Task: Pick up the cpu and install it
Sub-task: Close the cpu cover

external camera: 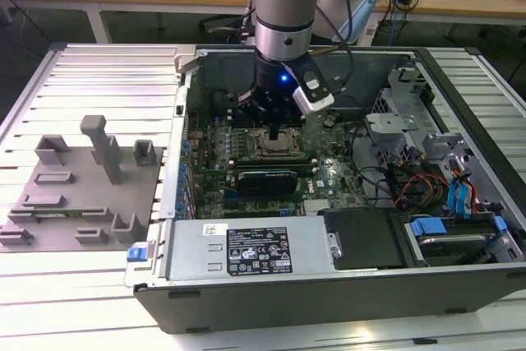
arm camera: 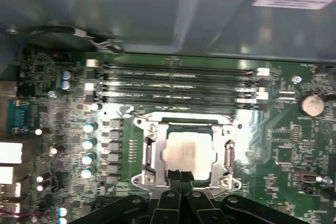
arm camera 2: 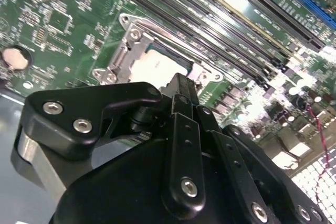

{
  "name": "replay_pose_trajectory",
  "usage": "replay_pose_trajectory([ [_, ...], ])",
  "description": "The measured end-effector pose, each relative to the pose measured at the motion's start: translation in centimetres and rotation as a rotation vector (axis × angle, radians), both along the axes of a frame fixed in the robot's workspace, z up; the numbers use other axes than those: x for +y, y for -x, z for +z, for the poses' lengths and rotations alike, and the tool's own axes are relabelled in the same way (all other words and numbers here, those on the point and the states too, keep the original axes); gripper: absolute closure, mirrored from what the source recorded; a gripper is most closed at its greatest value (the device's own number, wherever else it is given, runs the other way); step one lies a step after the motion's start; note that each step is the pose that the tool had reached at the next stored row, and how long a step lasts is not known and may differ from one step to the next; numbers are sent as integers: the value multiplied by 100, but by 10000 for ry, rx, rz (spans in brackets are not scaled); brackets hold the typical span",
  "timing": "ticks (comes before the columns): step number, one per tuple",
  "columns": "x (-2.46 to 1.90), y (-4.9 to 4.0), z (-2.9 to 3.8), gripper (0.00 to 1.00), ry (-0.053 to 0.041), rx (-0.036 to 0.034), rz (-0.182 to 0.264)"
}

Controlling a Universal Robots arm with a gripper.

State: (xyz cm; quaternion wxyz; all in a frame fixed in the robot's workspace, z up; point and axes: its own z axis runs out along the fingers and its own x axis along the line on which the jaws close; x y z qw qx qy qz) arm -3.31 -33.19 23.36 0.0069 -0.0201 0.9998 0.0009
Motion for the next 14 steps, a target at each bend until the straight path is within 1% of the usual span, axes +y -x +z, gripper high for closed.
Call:
replay_pose_trajectory([
  [2, 7, -29, 0, 89, -1, 0, -27],
  [4, 34, -31, 0, 89, -1, 0, -29],
  [5, 39, -31, 15, 89, 0, 0, -28],
  [7, 39, -31, 76, 89, -2, 0, -29],
  [14, 39, -31, 84, 89, -2, -1, -29],
])
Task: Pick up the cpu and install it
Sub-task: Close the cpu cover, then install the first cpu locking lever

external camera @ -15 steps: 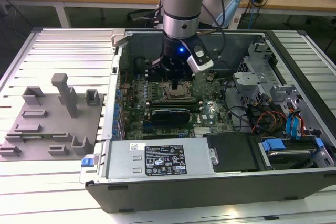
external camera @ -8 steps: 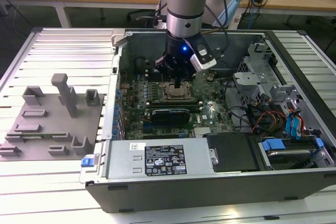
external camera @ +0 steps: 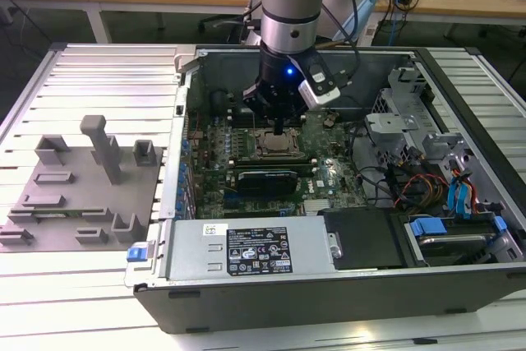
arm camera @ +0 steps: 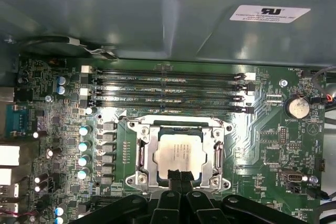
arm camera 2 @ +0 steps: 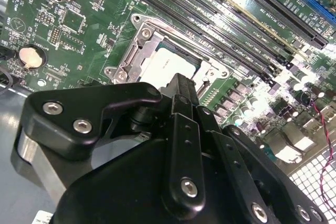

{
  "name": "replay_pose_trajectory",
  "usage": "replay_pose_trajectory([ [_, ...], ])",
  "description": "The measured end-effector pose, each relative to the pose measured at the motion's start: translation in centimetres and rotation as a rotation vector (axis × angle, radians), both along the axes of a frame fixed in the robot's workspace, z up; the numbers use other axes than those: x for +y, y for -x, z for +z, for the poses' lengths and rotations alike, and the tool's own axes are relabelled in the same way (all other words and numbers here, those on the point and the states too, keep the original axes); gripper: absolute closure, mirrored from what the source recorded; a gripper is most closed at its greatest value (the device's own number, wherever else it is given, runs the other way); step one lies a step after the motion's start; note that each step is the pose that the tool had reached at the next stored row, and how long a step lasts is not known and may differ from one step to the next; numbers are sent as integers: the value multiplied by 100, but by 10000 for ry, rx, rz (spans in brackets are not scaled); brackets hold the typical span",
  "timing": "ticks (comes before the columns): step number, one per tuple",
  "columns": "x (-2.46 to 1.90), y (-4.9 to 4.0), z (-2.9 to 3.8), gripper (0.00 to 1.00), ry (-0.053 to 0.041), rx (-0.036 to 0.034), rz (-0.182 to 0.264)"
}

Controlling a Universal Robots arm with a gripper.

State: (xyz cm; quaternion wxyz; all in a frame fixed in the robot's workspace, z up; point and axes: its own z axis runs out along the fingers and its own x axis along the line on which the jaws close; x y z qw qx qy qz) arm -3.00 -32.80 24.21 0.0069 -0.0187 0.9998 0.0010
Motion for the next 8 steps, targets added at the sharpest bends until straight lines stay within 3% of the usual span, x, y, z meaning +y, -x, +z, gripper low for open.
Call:
replay_pose_trajectory([
  [8, 0, 0, 16, 89, 0, 0, 0],
])
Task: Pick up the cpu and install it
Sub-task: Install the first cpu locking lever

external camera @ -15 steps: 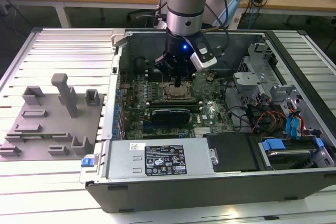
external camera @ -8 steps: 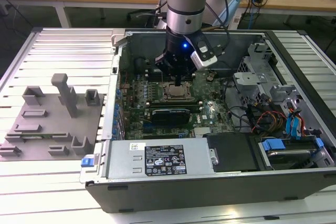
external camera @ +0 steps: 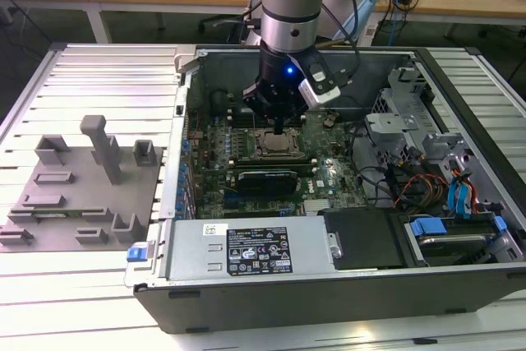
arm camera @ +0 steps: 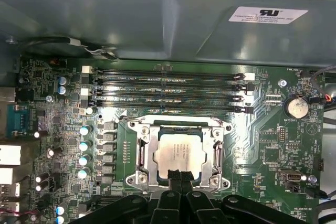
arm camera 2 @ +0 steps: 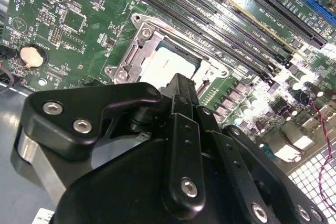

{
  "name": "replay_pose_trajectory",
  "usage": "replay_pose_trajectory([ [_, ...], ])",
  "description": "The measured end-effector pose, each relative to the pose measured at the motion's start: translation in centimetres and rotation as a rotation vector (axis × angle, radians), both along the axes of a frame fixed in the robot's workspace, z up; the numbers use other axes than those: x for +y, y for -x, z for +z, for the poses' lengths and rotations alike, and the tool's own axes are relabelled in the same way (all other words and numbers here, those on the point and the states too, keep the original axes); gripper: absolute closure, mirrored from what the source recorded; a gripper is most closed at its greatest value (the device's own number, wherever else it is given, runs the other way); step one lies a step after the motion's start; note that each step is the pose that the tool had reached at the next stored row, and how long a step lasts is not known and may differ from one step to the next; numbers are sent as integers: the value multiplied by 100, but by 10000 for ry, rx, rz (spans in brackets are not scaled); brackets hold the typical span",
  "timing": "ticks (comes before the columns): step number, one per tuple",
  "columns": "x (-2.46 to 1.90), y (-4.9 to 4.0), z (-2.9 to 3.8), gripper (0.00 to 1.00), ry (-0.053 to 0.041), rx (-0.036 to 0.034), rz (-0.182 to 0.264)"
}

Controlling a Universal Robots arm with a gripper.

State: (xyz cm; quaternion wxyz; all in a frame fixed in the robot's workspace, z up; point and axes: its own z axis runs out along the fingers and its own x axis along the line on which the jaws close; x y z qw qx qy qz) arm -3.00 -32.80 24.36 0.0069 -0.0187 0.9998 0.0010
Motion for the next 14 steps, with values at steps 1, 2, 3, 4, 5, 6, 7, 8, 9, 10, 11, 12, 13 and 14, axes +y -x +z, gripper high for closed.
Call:
replay_pose_trajectory([
  [1, 0, 0, 1, 89, 0, 0, 0],
  [2, 0, 0, 1, 89, 0, 0, 0],
  [3, 0, 0, 2, 89, 0, 0, 0],
  [4, -1, 0, 6, 89, 3, 2, 0],
  [5, -1, 0, 15, 89, 5, 2, 0],
  [6, 0, 0, 23, 89, 1, 1, 0],
  [7, 0, 0, 33, 89, 0, 0, 0],
  [8, 0, 0, 45, 89, 1, 1, 0],
  [9, 0, 0, 59, 89, 0, 0, 0],
  [10, 0, 0, 73, 89, 1, 1, 0],
  [11, 0, 0, 97, 89, 1, 1, 0],
  [12, 0, 0, 110, 89, 1, 1, 0],
  [13, 0, 0, 129, 89, -1, 0, 0],
  [14, 0, 0, 130, 89, -2, -1, 0],
])
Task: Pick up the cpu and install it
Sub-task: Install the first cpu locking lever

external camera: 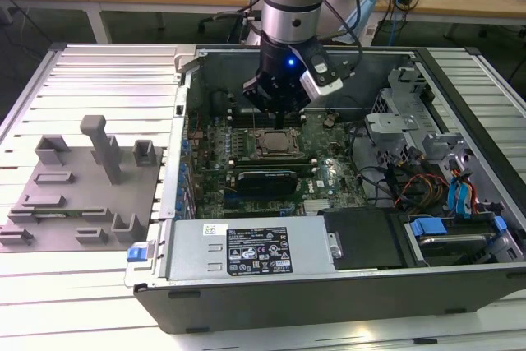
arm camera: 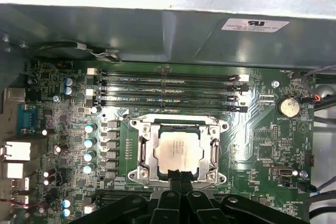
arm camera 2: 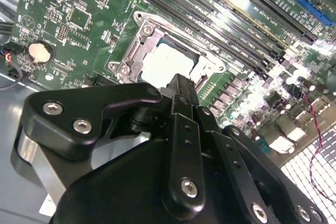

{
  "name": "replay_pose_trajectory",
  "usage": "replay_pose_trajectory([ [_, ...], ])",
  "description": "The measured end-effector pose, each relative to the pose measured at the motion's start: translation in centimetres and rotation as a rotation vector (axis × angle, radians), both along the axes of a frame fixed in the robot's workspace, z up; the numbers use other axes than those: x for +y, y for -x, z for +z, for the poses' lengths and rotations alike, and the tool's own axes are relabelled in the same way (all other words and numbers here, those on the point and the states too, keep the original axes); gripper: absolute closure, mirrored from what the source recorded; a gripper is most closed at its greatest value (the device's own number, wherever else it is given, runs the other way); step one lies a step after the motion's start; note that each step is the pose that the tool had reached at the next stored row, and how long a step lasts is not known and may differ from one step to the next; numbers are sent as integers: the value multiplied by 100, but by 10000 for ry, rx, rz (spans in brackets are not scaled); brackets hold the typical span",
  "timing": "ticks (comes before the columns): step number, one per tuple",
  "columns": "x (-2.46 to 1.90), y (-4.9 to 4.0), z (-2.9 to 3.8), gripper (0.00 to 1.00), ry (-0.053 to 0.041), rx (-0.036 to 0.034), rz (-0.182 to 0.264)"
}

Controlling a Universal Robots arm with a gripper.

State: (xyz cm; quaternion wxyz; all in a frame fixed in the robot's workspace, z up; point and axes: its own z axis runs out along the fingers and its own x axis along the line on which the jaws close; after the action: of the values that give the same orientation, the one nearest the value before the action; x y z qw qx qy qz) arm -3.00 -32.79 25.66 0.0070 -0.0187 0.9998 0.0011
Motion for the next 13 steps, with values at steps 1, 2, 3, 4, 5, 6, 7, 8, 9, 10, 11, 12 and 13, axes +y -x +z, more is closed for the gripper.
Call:
replay_pose_trajectory([
  [1, 0, 3, 2, 89, 2, 1, 1],
  [2, -1, 31, 3, 89, 4, 3, 0],
  [3, -1, 71, 3, 89, 4, 2, 3],
  [4, 0, 110, 2, 89, 3, 2, 0],
  [5, -1, 145, 2, 89, 3, 2, -1],
  [6, -1, 190, 2, 89, 3, 2, 2],
  [7, 0, 220, 2, 89, 2, 1, 0],
  [8, 0, 258, 2, 89, 2, 1, -1],
  [9, -1, 284, 2, 89, 2, 1, 1],
  [10, 0, 337, 2, 89, 2, 1, 0],
  [11, 0, 368, 2, 89, 2, 1, -1],
  [12, 0, 396, 2, 89, 2, 1, 0],
  [13, 0, 438, 2, 89, 2, 1, 1],
])
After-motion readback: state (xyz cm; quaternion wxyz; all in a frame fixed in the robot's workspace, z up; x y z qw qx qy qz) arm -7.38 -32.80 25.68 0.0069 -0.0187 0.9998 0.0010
